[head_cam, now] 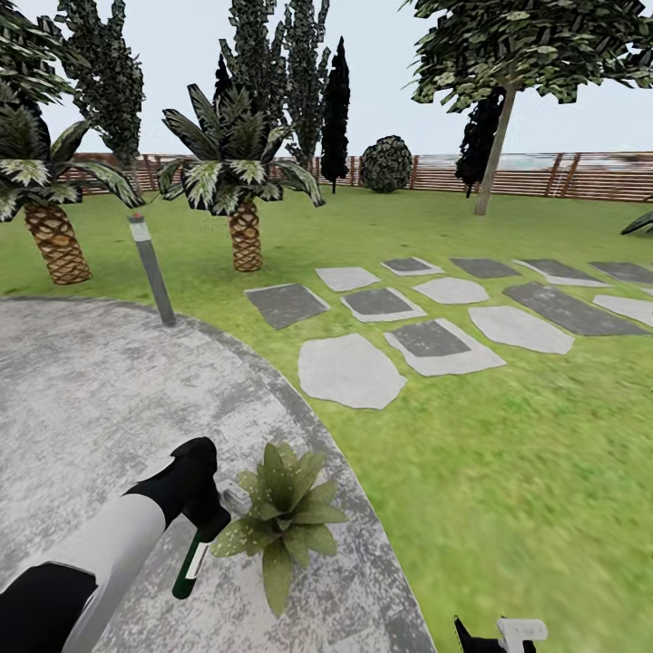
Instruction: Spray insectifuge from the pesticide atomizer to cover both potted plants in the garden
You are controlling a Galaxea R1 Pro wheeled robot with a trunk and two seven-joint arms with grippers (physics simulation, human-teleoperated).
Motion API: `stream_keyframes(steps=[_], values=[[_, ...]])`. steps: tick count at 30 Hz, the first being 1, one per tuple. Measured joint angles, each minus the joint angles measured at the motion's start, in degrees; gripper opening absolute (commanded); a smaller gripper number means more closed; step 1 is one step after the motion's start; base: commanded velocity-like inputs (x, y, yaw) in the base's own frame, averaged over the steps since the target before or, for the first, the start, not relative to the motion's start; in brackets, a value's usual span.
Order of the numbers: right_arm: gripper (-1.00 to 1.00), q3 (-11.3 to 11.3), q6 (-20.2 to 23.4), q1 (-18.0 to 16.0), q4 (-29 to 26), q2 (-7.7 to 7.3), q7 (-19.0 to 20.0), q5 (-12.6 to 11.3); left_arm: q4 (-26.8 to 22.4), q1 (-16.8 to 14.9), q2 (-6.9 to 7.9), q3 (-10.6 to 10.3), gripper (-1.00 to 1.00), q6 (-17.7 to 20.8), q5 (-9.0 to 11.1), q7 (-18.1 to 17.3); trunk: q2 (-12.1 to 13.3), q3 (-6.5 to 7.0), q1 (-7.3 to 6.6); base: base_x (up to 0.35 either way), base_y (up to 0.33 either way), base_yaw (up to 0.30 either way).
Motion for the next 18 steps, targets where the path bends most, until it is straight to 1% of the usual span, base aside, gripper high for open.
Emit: stream_keyframes(steps=[3, 10, 15, 18], values=[[1.00, 0.00, 0.00, 0.00, 0.02, 0.00, -0.03, 0.00, -0.01, 0.02, 0.07, -0.02, -1.00, 0.00, -0.03, 0.00, 0.00, 0.00, 0.01, -0.051, -0.270, 0.080], [1.00, 0.01, 0.01, -0.01, 0.00, 0.02, -0.04, 0.00, -0.02, -0.14, 0.09, 0.04, -1.00, 0.01, -0.09, 0.01, 0.00, 0.00, 0.01, -0.085, -0.272, 0.260], [1.00, 0.00, 0.01, -0.01, 0.00, 0.00, -0.05, -0.01, -0.01, -0.15, 0.18, 0.05, -1.00, 0.01, -0.10, 0.01, 0.00, 0.00, 0.02, -0.183, -0.238, 0.274], [1.00, 0.00, 0.00, 0.00, 0.01, 0.00, -0.04, 0.00, -0.01, -0.16, 0.18, 0.06, -1.00, 0.05, -0.12, 0.00, 0.00, 0.00, 0.01, -0.047, -0.228, 0.090]])
